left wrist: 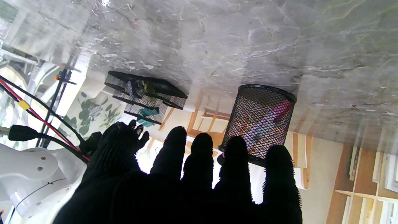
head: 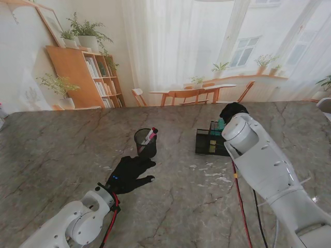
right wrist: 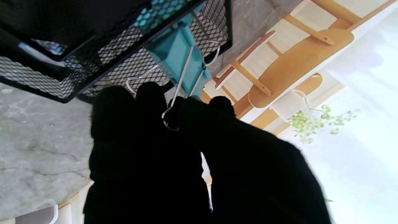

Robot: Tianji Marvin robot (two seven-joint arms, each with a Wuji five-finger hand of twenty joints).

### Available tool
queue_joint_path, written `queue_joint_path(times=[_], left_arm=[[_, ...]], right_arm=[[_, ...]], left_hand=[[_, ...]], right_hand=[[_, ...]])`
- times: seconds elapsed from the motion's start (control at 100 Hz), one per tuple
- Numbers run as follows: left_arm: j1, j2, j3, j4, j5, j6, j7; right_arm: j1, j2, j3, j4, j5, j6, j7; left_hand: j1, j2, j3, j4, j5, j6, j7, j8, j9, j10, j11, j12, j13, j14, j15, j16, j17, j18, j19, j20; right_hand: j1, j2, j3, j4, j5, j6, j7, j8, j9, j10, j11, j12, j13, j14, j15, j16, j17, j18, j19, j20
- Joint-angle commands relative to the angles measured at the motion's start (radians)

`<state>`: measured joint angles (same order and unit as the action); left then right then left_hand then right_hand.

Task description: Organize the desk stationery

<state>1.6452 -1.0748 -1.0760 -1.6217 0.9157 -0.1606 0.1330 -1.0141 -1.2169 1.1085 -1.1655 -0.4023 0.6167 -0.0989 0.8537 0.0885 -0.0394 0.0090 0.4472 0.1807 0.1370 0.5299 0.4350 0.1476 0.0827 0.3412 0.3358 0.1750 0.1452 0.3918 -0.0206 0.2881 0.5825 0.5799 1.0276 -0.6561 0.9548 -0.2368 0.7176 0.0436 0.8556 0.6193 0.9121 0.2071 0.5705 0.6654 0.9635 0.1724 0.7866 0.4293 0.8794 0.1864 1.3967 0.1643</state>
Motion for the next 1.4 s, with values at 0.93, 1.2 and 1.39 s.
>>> queue_joint_path(times=[0.93, 1.2, 1.39], left_arm=[[0.017, -0.002, -0.005, -0.012, 0.005, 0.002, 0.018], [0.026, -0.003, -0.013, -0.018, 0.011, 0.001, 0.031], [0.042, -0.004, -0.025, -0.031, 0.019, 0.001, 0.044]], right_arm=[[-0.215, 0.094, 0.169, -0.323, -0.135, -0.325, 0.152], [-0.325, 0.113, 0.242, -0.456, -0.151, -0.515, 0.190], [-0.454, 0.124, 0.287, -0.551, -0.185, -0.686, 0.189]], left_hand=[[0.015, 0.053, -0.012, -0.071, 0.015, 0.003, 0.011, 0.014, 0.002, 0.005, 0.002, 0.018, 0.008, -0.004, 0.011, 0.001, -0.014, -0.012, -0.001, 0.002], [0.014, 0.054, -0.012, -0.071, 0.014, 0.003, 0.011, 0.014, 0.000, 0.005, 0.002, 0.018, 0.004, -0.004, 0.009, 0.001, -0.019, -0.008, -0.004, 0.004], [0.013, 0.053, -0.013, -0.071, -0.004, -0.003, 0.003, 0.012, -0.002, 0.005, 0.001, 0.017, 0.000, -0.004, 0.007, 0.000, -0.022, -0.003, -0.009, 0.003]], right_hand=[[-0.390, 0.509, -0.664, 0.211, -0.133, 0.021, -0.556, 0.031, -0.349, 0.047, -0.391, -0.167, -0.552, 0.071, -0.315, 0.003, -0.851, 0.146, -0.205, 0.246], [-0.461, 0.450, -0.611, 0.209, -0.262, 0.024, -0.615, 0.016, -0.424, -0.009, -0.467, -0.205, -0.615, 0.024, -0.519, -0.057, -0.946, 0.092, -0.352, 0.133], [-0.509, 0.430, -0.578, 0.203, -0.328, 0.026, -0.641, 0.022, -0.484, -0.023, -0.475, -0.215, -0.652, 0.005, -0.612, -0.068, -0.991, 0.058, -0.456, 0.081]])
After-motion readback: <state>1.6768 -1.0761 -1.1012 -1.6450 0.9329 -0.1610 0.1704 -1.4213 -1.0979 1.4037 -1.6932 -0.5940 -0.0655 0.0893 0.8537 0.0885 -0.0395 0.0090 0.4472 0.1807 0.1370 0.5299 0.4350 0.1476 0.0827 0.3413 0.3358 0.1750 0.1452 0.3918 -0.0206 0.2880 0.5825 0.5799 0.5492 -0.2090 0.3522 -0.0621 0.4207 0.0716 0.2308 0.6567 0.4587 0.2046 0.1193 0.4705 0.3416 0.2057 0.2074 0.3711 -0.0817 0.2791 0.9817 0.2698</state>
